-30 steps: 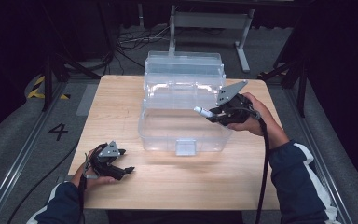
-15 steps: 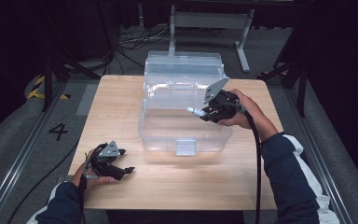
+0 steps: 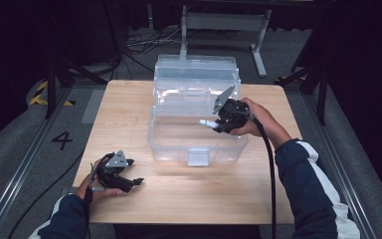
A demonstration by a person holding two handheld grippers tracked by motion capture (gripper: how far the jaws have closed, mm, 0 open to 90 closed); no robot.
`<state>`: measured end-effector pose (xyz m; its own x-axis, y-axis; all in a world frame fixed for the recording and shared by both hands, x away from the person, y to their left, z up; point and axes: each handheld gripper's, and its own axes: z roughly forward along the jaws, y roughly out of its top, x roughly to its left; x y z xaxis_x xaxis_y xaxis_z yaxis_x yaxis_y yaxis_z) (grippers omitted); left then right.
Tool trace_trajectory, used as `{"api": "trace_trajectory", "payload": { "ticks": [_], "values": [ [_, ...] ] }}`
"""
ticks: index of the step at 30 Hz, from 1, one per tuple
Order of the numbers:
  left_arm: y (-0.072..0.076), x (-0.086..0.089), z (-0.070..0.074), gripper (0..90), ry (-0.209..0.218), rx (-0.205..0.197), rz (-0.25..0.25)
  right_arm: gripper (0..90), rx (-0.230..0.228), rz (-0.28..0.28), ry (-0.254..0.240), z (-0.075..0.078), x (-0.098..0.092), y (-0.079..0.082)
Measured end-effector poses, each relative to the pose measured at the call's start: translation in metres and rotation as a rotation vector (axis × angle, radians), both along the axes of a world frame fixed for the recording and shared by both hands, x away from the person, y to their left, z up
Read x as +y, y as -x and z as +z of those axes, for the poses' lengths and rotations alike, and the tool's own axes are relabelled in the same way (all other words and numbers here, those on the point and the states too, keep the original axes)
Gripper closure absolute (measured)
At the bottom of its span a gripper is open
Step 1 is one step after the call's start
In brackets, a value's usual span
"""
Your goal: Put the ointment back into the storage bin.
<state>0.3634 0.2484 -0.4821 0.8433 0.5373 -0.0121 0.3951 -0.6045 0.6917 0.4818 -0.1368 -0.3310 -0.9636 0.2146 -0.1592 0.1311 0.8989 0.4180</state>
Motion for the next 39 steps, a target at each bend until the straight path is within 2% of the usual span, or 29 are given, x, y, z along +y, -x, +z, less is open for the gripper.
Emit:
{"api": "trace_trajectory", "payload": {
  "ticks": [1, 3, 6, 8, 18, 26, 32, 39],
  "values": [
    [0.000, 0.000, 0.000, 20.0, 0.000, 0.001, 0.000, 71.3, 0.012, 0.003, 0.031, -0.008, 0.002, -0.004],
    [0.000, 0.000, 0.000, 20.0, 0.000, 0.000, 0.000, 71.3, 0.028, -0.001, 0.053, -0.013, 0.004, -0.007],
    [0.000, 0.000, 0.000, 20.0, 0.000, 0.001, 0.000, 71.3, 0.038, 0.004, 0.064, -0.018, 0.006, -0.010],
    [0.000, 0.000, 0.000, 20.0, 0.000, 0.001, 0.000, 71.3, 0.051, 0.001, 0.095, -0.024, 0.008, -0.013],
    [0.000, 0.000, 0.000, 20.0, 0.000, 0.001, 0.001, 71.3, 0.099, 0.020, 0.185, -0.041, 0.011, -0.020],
    [0.000, 0.000, 0.000, 20.0, 0.000, 0.001, 0.001, 71.2, 0.133, 0.040, 0.208, -0.051, 0.014, -0.020],
    [0.000, 0.000, 0.000, 20.0, 0.000, 0.000, 0.002, 71.1, 0.151, 0.039, 0.251, -0.058, 0.015, -0.022],
    [0.000, 0.000, 0.000, 20.0, 0.000, 0.000, 0.002, 71.1, 0.167, 0.044, 0.261, -0.062, 0.016, -0.023]
  ]
}}
